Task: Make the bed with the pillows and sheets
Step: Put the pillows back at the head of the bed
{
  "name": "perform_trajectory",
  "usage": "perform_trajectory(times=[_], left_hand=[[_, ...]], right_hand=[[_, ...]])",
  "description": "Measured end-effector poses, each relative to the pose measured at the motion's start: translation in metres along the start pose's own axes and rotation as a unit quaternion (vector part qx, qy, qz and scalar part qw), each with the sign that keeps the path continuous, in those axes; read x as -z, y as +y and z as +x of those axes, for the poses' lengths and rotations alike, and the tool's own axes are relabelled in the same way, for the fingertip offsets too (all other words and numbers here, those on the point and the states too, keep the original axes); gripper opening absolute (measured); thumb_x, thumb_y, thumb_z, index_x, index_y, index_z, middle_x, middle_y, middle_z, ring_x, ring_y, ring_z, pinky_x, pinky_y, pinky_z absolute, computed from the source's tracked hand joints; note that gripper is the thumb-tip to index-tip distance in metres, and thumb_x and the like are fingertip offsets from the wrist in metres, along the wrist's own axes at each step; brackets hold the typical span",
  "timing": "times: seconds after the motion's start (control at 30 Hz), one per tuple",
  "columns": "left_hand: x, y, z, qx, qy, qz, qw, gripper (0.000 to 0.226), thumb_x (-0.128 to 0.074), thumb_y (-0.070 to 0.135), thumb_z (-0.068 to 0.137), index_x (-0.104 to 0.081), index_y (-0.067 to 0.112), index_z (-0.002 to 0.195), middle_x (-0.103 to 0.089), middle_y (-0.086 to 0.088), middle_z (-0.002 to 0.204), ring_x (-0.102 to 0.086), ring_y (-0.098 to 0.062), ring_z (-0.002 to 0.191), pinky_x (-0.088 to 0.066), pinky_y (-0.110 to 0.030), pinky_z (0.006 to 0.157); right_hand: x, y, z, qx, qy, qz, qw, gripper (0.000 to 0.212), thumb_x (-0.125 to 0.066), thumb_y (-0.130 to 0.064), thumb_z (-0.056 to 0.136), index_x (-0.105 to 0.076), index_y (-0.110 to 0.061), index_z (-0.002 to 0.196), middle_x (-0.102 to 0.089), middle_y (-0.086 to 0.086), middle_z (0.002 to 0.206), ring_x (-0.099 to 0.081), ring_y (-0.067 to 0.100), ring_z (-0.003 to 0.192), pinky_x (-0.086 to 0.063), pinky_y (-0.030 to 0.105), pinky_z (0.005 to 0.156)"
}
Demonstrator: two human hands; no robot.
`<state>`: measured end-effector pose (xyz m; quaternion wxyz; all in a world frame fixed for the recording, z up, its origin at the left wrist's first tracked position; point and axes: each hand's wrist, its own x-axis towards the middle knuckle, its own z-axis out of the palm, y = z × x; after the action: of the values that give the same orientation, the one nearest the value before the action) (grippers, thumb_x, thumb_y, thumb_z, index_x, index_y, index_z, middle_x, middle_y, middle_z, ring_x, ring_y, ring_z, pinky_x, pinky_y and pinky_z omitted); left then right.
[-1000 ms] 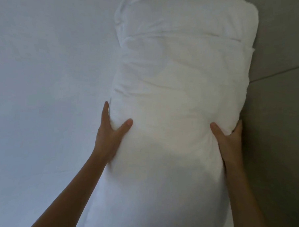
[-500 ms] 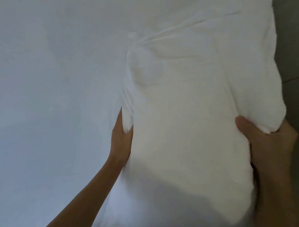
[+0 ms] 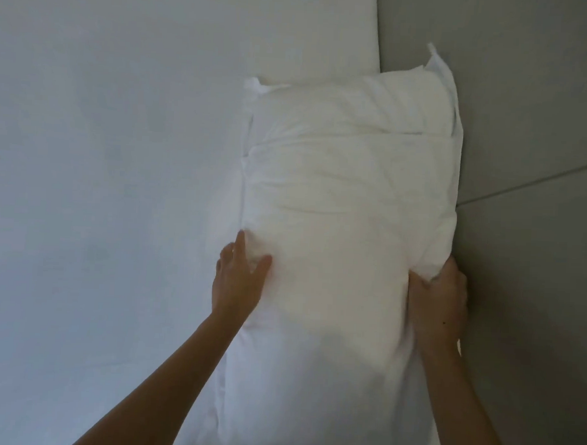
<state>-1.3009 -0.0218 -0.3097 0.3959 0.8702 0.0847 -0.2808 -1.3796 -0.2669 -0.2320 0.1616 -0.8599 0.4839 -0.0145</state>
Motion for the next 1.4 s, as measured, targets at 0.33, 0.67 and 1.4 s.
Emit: perform_trajectory(times=[0.33,0.67,1.4], left_hand=[[0.02,0.133,0.096,-0.261,0.018,0.175,0.949,0.066,-0.039,0.048,0.1,-0.012,0.024,0.155,-0.007,-0.005,0.163,-0.009,-0.023,0.149,-0.023,-0.04,0.115],[0.002,0.092,0.109,-0.086,-0.036,0.106,0.99,0.093,-0.048,0.071,0.085,0.004,0.036,0.154,0.005,-0.01,0.163,-0.007,-0.029,0.149,-0.023,-0.049,0.113],[0.223,0.025,-0.026,-0.101,0.041,-0.252,0.962,0.068,-0.055,0.078,0.061,-0.041,0.059,0.125,-0.051,0.014,0.137,-0.056,0.0,0.117,-0.047,-0.035,0.095]], right_hand=[[-0.014,-0.129,0.071,0.452,0.005,-0.17,0.876,0.054,-0.047,-0.039,0.096,-0.04,-0.015,0.144,-0.03,0.017,0.153,-0.025,0.035,0.141,-0.018,0.046,0.115],[-0.007,-0.071,0.089,0.126,-0.03,0.03,0.991,0.114,-0.072,-0.059,0.072,-0.003,-0.021,0.154,-0.023,0.007,0.157,-0.025,0.026,0.143,-0.027,0.04,0.111],[0.05,-0.216,-0.142,0.258,-0.487,0.223,0.804,0.036,-0.069,-0.036,0.082,-0.046,-0.022,0.107,-0.052,-0.008,0.068,-0.05,0.008,0.058,-0.039,0.028,0.056]])
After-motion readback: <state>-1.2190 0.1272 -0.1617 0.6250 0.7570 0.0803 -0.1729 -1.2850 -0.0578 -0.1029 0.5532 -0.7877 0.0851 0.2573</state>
